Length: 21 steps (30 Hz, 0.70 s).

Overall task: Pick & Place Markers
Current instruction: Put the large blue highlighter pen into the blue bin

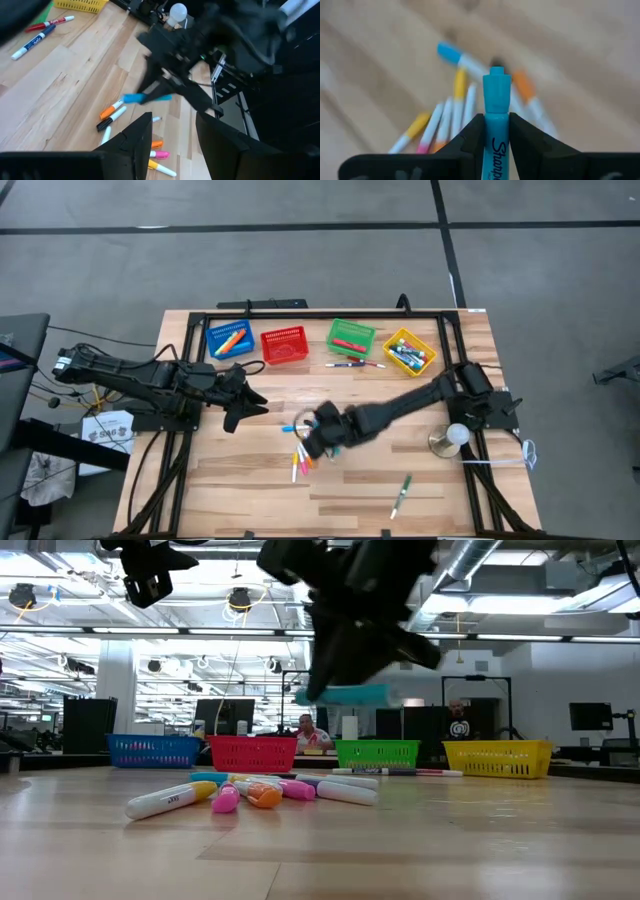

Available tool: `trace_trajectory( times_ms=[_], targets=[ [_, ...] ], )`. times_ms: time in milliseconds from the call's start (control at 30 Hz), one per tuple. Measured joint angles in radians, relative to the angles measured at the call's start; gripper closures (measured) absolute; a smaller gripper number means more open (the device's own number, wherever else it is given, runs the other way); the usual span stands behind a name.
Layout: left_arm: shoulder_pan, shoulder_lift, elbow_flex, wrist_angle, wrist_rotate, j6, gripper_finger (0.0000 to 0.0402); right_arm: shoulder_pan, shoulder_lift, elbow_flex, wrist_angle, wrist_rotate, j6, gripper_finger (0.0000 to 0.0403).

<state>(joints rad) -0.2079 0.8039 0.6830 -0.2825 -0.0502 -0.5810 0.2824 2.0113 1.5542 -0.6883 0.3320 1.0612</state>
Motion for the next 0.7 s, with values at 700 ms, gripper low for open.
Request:
trace_trajectory(
  times_ms=[700],
  targets=[
    [0.0,-0.278,0.0,0.151,0.014,0.026,0.0251,-0.262,-0.002,0.442,-0.016,-0.229,-0.569,0.0335]
  ],
)
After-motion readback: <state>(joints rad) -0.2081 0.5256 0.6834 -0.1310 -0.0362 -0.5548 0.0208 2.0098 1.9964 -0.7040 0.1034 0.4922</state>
